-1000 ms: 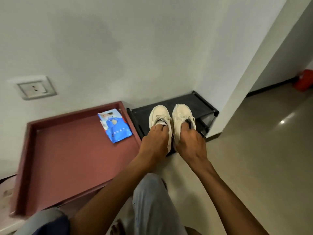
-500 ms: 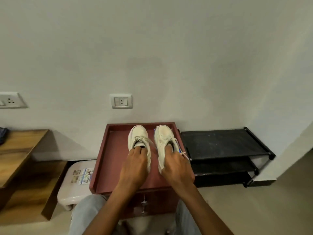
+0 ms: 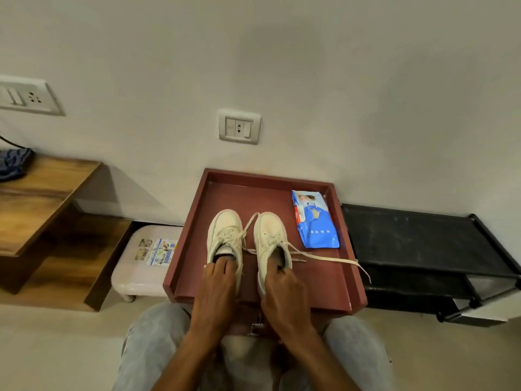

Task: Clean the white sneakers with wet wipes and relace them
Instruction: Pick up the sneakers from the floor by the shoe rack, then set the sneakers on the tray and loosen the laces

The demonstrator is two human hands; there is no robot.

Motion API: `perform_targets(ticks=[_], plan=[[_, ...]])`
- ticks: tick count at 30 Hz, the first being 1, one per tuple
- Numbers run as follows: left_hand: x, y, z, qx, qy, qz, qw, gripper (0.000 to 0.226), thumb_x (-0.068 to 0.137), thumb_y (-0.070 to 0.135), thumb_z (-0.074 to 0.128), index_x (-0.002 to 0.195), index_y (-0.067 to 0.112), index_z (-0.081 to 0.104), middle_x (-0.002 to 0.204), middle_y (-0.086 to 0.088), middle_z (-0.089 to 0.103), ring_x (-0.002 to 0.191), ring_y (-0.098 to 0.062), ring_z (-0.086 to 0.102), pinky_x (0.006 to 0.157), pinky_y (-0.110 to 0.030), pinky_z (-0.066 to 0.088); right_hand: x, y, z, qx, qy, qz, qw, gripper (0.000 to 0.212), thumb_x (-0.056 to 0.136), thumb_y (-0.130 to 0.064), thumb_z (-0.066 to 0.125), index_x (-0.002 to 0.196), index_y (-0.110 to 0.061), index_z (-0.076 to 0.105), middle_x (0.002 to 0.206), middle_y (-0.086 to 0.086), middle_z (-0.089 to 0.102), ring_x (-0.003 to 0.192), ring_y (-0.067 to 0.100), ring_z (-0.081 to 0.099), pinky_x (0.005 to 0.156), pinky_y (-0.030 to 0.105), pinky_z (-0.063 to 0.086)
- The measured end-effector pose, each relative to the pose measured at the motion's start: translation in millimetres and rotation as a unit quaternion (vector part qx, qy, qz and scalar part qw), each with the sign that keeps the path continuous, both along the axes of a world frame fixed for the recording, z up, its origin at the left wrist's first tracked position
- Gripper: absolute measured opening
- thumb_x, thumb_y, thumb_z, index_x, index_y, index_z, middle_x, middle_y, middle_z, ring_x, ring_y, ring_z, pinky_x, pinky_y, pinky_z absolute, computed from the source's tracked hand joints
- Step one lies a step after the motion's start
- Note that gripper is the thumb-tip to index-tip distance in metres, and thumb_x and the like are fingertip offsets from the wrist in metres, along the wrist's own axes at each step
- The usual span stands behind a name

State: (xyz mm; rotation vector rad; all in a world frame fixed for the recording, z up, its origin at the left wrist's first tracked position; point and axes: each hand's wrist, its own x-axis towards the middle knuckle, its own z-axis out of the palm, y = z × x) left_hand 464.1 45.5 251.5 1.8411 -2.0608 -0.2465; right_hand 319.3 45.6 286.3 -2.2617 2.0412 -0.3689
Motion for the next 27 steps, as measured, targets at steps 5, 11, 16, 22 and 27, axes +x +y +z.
perform_targets(ticks=[5,11,16,22,27], plan=[[0,-4,2,0.027,-0.048,0.008,0.998,0.08,0.043,0.021,0.101,0.115,0.01,0.067,0.109,-0.007,0.067,0.09,-0.026,0.062,0.071,-0.033,0.057,-1,-4,-10,-0.041,0.014,0.027,0.999,0.066,0.052,-0.015,0.08,0.115,-0.006,0.061,0.079,0.007,0.068,0.072,0.024,0.064,0.066,0.034,0.054],[2,4,1,0.005,-0.074,0.066,0.995,0.072,0.066,0.033,0.09,0.126,0.006,0.061,0.142,-0.029,0.047,0.136,-0.05,0.039,0.105,-0.058,0.044,-22,-21,1,-0.131,-0.05,0.019,0.99,0.027,0.086,-0.038,0.059,0.103,-0.018,0.065,0.117,0.004,0.058,0.114,0.025,0.05,0.093,0.041,0.044],[-3,-5,-6,0.034,-0.026,0.126,0.991,0.064,0.084,0.059,0.07,0.129,0.018,0.05,0.161,-0.023,0.029,0.142,-0.043,0.04,0.089,-0.05,0.056,-25,-62,0,-0.059,-0.043,-0.019,0.997,0.041,0.078,-0.041,0.065,0.112,-0.018,0.06,0.134,0.009,0.046,0.124,0.029,0.043,0.093,0.044,0.048],[-3,-19,-5,0.062,-0.019,0.135,0.989,0.067,0.086,0.06,0.065,0.138,0.024,0.042,0.154,-0.01,0.038,0.117,-0.033,0.061,0.077,-0.044,0.06,-36,-82,-6,0.072,-0.093,-0.002,0.993,0.061,0.087,-0.033,0.056,0.144,-0.023,0.036,0.14,0.002,0.047,0.125,0.025,0.046,0.092,0.039,0.045],[0,-26,-7,0.073,0.005,0.141,0.987,0.057,0.086,0.04,0.071,0.135,0.015,0.056,0.152,-0.01,0.037,0.118,-0.032,0.059,0.081,-0.041,0.058,-32,-92,-15,0.028,-0.043,0.0,0.999,0.045,0.09,-0.029,0.052,0.135,-0.03,0.051,0.102,0.001,0.069,0.093,0.026,0.065,0.071,0.036,0.052]])
